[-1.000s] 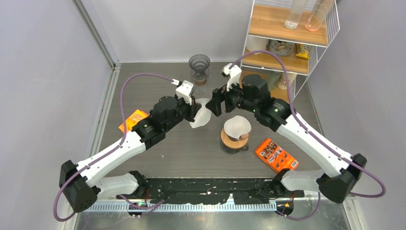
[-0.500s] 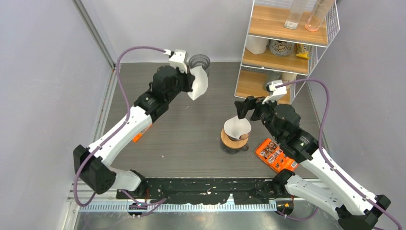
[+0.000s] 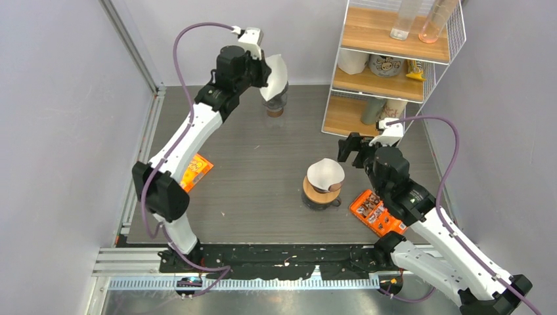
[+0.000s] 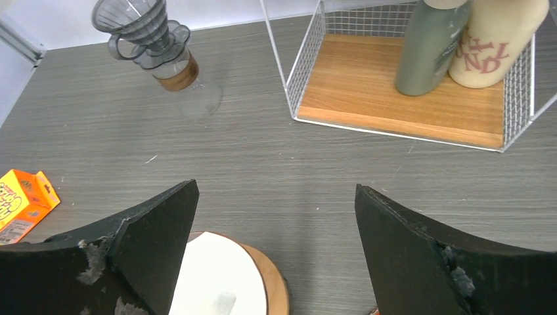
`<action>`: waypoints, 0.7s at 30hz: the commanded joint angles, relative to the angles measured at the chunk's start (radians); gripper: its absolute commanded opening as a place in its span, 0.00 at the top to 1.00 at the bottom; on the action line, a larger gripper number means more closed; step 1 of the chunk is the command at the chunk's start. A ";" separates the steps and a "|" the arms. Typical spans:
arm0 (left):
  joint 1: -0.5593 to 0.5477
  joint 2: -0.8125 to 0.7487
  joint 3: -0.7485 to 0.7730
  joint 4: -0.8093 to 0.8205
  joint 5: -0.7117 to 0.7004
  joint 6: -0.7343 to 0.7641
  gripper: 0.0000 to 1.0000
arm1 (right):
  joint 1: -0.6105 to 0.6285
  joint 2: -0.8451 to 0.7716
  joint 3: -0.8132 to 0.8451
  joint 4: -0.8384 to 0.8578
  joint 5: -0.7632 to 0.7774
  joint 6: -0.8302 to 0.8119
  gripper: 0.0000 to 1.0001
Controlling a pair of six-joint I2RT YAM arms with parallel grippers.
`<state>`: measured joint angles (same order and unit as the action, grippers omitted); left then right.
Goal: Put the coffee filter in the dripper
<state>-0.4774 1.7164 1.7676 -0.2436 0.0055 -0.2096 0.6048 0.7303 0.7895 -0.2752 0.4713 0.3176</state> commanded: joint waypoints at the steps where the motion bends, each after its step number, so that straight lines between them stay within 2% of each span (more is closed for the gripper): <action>1: 0.029 0.104 0.183 -0.046 0.084 0.027 1.00 | -0.009 -0.029 -0.007 0.015 0.067 0.008 0.05; 10: 0.069 0.300 0.418 -0.173 0.107 0.050 1.00 | -0.014 -0.065 -0.025 0.003 0.095 0.000 0.05; 21: 0.100 0.390 0.427 -0.209 0.169 0.049 1.00 | -0.017 -0.055 -0.019 -0.020 0.108 -0.005 0.05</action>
<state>-0.3859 2.0808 2.1448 -0.4374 0.1329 -0.1745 0.5934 0.6743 0.7589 -0.3111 0.5499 0.3164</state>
